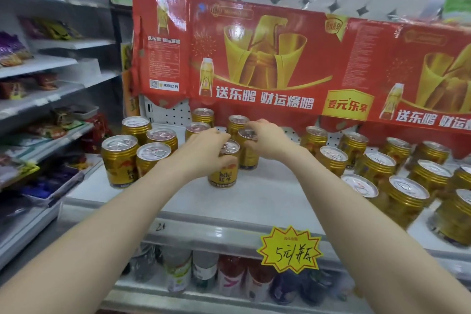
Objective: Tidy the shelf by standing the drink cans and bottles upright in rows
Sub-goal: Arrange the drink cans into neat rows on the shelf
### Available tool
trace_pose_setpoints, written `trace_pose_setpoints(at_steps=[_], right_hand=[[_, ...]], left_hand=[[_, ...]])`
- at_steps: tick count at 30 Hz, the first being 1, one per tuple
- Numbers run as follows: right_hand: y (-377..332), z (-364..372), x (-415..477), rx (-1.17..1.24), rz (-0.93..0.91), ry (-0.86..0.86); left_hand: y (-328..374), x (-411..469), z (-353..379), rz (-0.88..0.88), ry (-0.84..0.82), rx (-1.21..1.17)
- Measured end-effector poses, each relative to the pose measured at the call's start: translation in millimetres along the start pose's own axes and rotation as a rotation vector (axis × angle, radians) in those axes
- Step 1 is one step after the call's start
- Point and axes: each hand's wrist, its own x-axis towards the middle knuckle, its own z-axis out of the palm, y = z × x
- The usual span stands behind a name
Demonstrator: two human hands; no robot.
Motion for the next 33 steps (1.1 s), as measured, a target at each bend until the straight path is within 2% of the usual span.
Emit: trace_pose_setpoints(at_steps=[5,10,13,17,20,23,28,33], right_hand=[[22.4,-8.5,10.2,-0.075,0.163,-0.043],[46.3,-9.8,23.5,-0.084,0.382,0.002],[53.6,-18.6,33.6,-0.055,0.342,-0.088],[60.9,-33.3,39.6,0.106,0.261,-0.26],[69.2,-29.6,42.1,0.1,0.255,-0.195],[75.9,-23.2,44.8,0.055,0.298,-0.079],[82.2,-34.2,46.8,0.174,0.254,-0.206],[77.9,-26.3,54.9,0.128,0.245,-0.128]], left_hand=[[-7.9,9.6,-8.9,0.064,-0.077,0.012],[-9.1,50.4,-34.2,0.086,-0.02,0.011],[-9.7,85.4,-38.8,0.086,-0.069,0.026],[-16.1,126.2,-19.9,0.053,-0.169,0.02],[-17.0,141.6,-3.0,0.044,-0.232,0.006],[-16.6,147.3,5.6,0.05,-0.223,-0.002],[-20.3,147.6,0.2,0.038,-0.255,-0.065],[-20.7,142.0,4.2,0.028,-0.196,-0.055]])
